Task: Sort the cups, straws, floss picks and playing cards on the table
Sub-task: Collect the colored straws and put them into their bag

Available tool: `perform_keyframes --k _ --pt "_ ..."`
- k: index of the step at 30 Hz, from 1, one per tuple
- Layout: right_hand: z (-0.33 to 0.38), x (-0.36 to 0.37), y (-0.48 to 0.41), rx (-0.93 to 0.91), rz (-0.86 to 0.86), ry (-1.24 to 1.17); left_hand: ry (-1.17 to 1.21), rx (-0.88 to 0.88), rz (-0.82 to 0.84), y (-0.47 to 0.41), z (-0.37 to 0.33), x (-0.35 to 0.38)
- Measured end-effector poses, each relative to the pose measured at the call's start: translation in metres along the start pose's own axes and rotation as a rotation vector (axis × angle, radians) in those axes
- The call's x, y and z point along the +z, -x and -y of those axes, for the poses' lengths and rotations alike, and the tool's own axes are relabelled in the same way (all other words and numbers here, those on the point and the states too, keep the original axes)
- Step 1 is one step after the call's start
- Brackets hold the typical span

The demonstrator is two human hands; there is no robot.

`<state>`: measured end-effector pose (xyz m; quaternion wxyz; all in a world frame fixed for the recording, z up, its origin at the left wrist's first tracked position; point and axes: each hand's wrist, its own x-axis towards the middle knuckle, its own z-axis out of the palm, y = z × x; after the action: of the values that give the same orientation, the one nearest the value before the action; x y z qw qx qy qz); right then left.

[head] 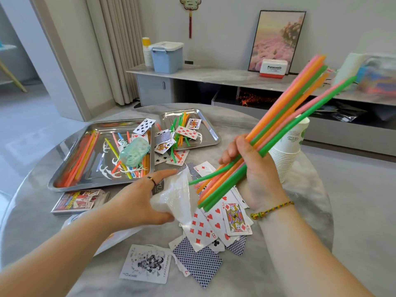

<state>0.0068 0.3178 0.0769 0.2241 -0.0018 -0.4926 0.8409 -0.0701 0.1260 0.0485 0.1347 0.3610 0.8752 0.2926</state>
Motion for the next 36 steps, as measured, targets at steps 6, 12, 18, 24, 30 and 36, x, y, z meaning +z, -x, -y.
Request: perform_keyframes --k 6,12,18,24,30,36 --pt "-0.005 0.002 -0.001 -0.030 0.062 0.149 -0.058 0.053 0.039 0.002 -0.008 0.008" --pt "-0.004 0.007 -0.003 -0.036 -0.085 -0.028 -0.072 0.043 0.084 0.000 -0.013 0.016" --pt "-0.002 0.011 -0.005 -0.042 -0.241 -0.223 -0.068 0.043 0.013 -0.005 -0.026 0.016" --pt "-0.017 0.016 0.001 0.093 -0.265 -0.262 0.012 0.022 -0.117 -0.014 -0.040 0.015" --pt "-0.025 0.021 0.006 0.203 -0.242 0.067 -0.032 0.052 -0.143 -0.013 -0.039 0.019" --pt "-0.036 0.015 0.007 0.374 -0.227 0.443 -0.024 -0.016 -0.216 -0.018 -0.030 0.018"
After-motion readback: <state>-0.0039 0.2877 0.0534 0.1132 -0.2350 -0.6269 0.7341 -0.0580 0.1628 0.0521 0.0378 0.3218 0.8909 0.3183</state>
